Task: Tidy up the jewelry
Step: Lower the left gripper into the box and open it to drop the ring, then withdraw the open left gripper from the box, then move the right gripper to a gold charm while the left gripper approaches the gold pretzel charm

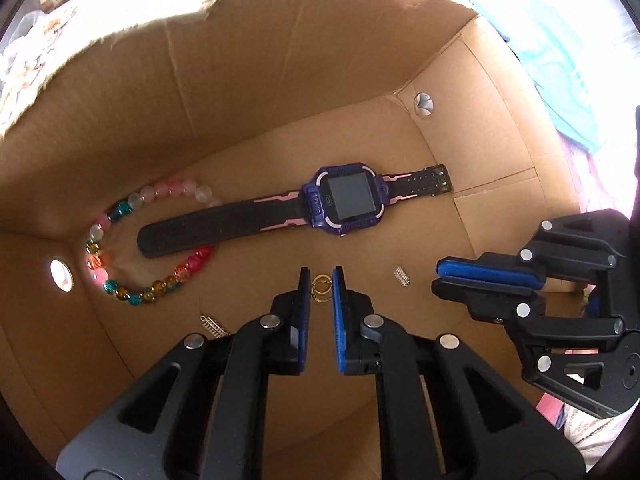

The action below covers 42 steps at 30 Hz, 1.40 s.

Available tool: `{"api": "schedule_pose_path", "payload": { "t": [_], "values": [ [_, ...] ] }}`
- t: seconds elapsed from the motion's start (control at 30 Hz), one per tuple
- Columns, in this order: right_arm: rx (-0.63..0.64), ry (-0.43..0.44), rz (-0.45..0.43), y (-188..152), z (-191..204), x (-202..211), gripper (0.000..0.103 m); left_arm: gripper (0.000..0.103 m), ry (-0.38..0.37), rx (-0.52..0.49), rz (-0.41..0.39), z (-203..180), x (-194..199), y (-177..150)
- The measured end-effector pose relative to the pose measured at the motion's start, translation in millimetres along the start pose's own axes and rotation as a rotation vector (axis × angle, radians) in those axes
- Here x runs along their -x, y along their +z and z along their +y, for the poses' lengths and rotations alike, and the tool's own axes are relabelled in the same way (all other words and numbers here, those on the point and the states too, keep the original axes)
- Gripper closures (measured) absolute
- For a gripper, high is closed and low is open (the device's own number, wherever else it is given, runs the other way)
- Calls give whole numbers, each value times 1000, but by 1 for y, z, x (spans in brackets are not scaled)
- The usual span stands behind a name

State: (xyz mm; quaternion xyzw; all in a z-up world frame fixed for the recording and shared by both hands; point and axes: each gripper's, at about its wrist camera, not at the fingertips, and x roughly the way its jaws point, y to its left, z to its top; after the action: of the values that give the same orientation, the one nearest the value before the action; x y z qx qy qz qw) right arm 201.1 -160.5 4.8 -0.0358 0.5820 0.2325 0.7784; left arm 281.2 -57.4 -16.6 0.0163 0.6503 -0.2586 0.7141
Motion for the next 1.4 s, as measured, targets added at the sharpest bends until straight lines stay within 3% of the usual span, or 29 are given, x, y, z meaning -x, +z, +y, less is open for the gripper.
{"api": "schedule_pose_path", "payload": {
  "t": [0.13, 0.27, 0.4, 0.57, 0.67, 0.8, 0.93, 1.03, 1.1, 1.23, 1.3, 1.4],
  "values": [
    [-4, 13, -16, 0, 0, 3, 97, 92, 27, 20, -10, 2, 3, 0],
    [-18, 16, -39, -3, -1, 11, 97, 82, 49, 41, -1, 6, 3, -3],
    [-36, 31, -92, -10, -2, 31, 97, 81, 64, 44, -54, 4, 20, -11],
    [-38, 71, -237, -31, 4, 80, 95, 81, 72, -1, -236, -12, 77, -41],
    [-20, 79, -342, -55, 11, 112, 71, 75, 61, -70, -377, -30, 119, -79],
    [0, 91, -474, -98, 27, 142, 70, 62, 34, -134, -557, -53, 156, -122],
    [-12, 132, -550, -141, 37, 149, 70, 56, -10, -158, -657, -66, 172, -184],
    [-42, 90, -562, -167, 43, 139, 70, 51, 1, -193, -719, -80, 152, -228],
    [-81, 73, -548, -181, 45, 122, 70, 49, -3, -199, -719, -86, 129, -246],
    [-176, 26, -487, -194, 39, 79, 70, 49, -4, -134, -639, -84, 74, -249],
    [-200, -53, -448, -195, 36, 59, 70, 49, -1, -103, -592, -81, 51, -249],
    [-216, -140, -418, -193, 33, 40, 70, 49, 62, -128, -574, -82, 32, -247]
  ]
}}
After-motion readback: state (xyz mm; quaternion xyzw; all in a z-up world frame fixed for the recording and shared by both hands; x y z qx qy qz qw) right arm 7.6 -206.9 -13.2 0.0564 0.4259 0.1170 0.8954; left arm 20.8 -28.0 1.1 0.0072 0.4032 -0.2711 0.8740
